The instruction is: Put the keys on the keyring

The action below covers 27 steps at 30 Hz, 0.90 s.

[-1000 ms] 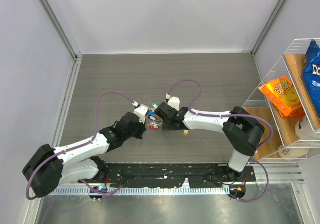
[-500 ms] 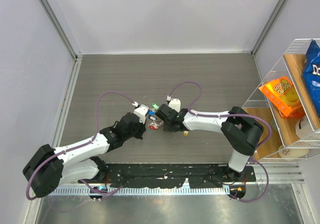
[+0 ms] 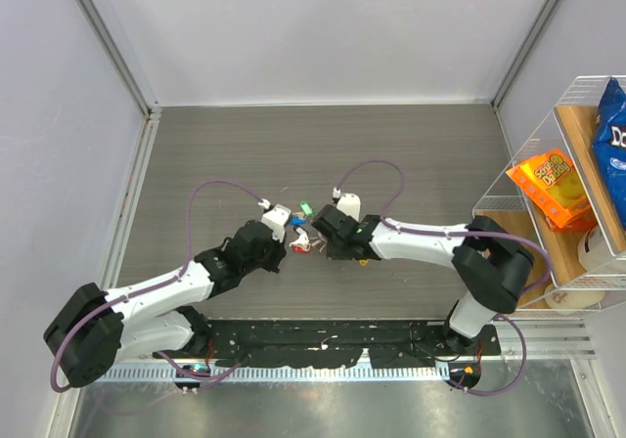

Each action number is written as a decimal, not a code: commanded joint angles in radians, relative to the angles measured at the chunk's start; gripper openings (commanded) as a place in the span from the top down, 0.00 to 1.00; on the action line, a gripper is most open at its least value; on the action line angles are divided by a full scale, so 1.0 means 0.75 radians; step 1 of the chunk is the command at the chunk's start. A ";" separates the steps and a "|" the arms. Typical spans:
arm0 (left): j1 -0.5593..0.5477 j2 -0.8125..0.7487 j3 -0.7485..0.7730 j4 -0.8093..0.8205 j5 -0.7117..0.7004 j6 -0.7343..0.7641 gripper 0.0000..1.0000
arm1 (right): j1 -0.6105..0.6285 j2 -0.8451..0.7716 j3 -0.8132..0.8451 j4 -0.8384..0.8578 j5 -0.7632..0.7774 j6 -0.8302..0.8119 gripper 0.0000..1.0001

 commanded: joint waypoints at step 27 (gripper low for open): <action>0.006 -0.625 0.074 0.309 0.750 0.048 0.31 | 0.002 -0.542 0.591 -0.716 -0.677 -0.986 0.94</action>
